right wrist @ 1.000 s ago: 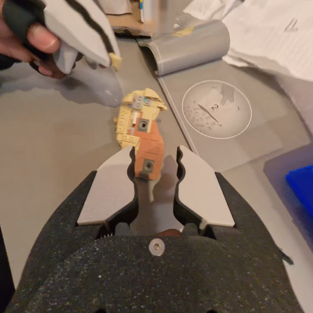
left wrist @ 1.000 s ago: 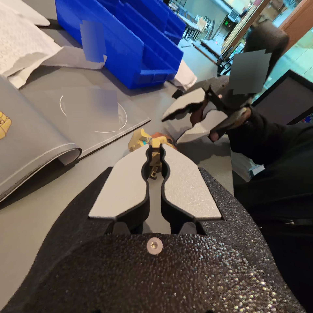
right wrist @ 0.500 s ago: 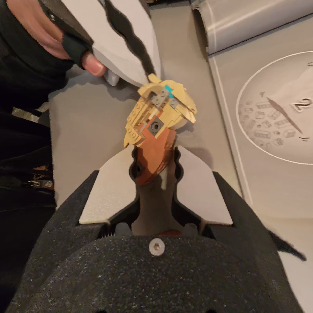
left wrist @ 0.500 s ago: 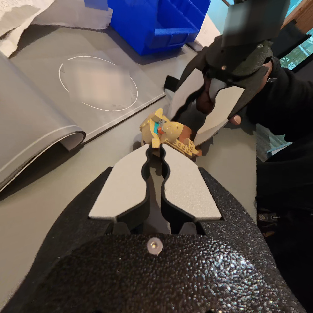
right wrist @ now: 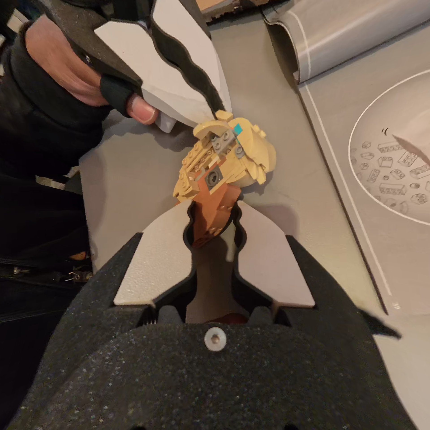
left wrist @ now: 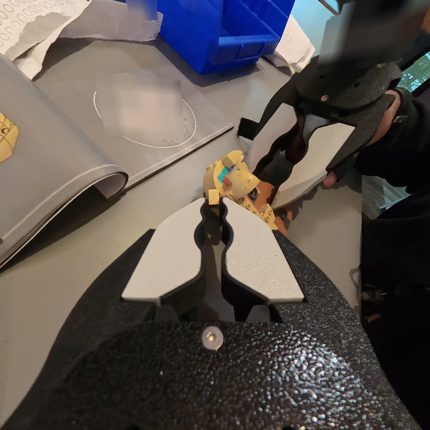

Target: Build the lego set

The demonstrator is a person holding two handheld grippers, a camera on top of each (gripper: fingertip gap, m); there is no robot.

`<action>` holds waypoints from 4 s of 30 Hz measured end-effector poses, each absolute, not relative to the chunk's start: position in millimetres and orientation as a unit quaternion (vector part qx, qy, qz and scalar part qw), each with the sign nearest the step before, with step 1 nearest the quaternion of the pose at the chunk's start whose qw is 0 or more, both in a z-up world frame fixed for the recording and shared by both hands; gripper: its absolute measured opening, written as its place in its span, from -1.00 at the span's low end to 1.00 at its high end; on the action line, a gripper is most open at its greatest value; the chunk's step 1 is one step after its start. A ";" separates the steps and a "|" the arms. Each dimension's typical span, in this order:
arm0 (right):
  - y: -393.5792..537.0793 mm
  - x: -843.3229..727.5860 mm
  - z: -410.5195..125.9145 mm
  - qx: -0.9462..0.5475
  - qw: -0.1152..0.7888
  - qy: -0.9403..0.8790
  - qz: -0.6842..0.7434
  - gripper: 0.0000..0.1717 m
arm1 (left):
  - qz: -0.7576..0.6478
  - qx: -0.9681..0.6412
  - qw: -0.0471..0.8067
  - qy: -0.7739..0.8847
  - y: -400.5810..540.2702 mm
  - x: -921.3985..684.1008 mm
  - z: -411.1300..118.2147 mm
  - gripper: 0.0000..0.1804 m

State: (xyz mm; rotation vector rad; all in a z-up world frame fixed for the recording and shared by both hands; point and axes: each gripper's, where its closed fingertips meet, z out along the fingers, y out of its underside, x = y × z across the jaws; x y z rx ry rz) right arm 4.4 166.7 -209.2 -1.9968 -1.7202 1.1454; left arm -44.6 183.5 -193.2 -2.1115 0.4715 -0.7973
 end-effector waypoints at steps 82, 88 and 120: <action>184.0 7.7 -188.9 -0.616 0.249 -0.686 0.296 -0.80 | -0.365 -0.746 0.505 0.236 161.7 -53.1 -152.8 -0.92; 190.1 7.3 -189.2 -0.660 0.196 -0.623 0.372 -0.80 | -0.376 -0.754 0.487 0.230 159.7 -47.4 -156.4 -0.92; 205.3 9.1 -166.9 -0.418 0.560 -0.705 0.118 -0.81 | -0.357 -0.740 0.526 0.217 170.2 -55.2 -148.3 -0.92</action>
